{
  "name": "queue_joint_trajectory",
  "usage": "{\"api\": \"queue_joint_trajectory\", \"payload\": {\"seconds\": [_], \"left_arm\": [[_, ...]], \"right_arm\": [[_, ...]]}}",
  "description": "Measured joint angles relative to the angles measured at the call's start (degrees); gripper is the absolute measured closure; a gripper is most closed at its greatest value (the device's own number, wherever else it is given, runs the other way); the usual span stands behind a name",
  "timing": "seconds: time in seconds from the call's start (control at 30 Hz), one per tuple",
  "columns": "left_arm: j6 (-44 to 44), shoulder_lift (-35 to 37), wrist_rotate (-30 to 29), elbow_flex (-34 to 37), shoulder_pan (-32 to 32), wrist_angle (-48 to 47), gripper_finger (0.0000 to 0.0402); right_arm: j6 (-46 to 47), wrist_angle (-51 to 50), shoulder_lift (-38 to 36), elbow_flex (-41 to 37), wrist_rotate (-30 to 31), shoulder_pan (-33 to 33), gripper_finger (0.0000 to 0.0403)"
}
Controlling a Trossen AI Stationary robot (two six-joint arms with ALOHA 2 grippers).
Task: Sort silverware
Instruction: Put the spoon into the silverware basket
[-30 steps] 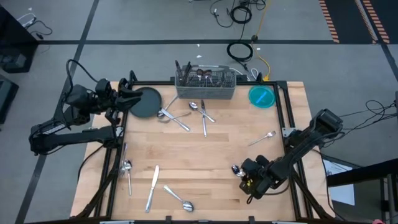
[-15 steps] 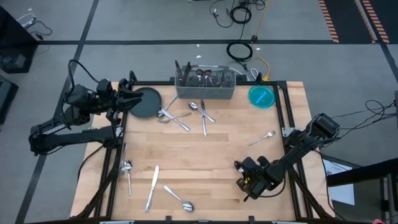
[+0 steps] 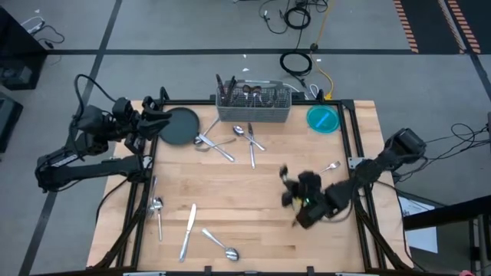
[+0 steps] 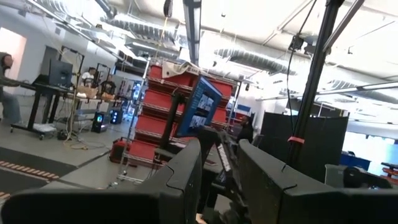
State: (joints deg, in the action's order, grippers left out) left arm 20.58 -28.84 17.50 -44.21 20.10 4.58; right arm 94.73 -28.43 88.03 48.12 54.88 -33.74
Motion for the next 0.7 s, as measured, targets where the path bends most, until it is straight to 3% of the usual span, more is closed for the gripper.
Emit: {"api": "queue_joint_trajectory", "payload": {"seconds": [0.13, 0.23, 0.3, 0.37, 0.43, 0.57, 0.7], "left_arm": [[-0.5, 0.5, 0.0, 0.0, 0.0, -0.5, 0.0293], [-1.5, 0.5, 0.0, 0.0, 0.0, -0.6, 0.0293], [-1.8, 0.5, 0.0, 0.0, 0.0, -0.6, 0.0293], [-1.9, 0.5, 0.0, 0.0, 0.0, -0.6, 0.0293], [-2.0, 0.5, 0.0, 0.0, 0.0, -0.6, 0.0293], [-2.9, 0.5, 0.0, 0.0, 0.0, -0.6, 0.0293], [-3.7, 0.5, 0.0, 0.0, 0.0, -0.6, 0.0293]], "right_arm": [[-12.8, 7.3, -3.0, 0.0, 9.6, 8.0, 0.0401], [-30.6, 19.0, -4.9, 0.0, 9.7, 16.2, 0.0402], [-46.6, 31.5, -5.2, 0.0, 3.8, 22.0, 0.0402], [-63.1, 46.3, -5.1, 0.0, -6.3, 27.8, 0.0402], [-73.9, 59.0, -4.4, 0.2, -12.9, 33.1, 0.0402], [-82.7, 71.3, -4.4, 0.2, -19.2, 43.3, 0.0402], [-84.9, 81.4, -3.2, 0.3, -30.9, 52.5, 0.0403]]}}
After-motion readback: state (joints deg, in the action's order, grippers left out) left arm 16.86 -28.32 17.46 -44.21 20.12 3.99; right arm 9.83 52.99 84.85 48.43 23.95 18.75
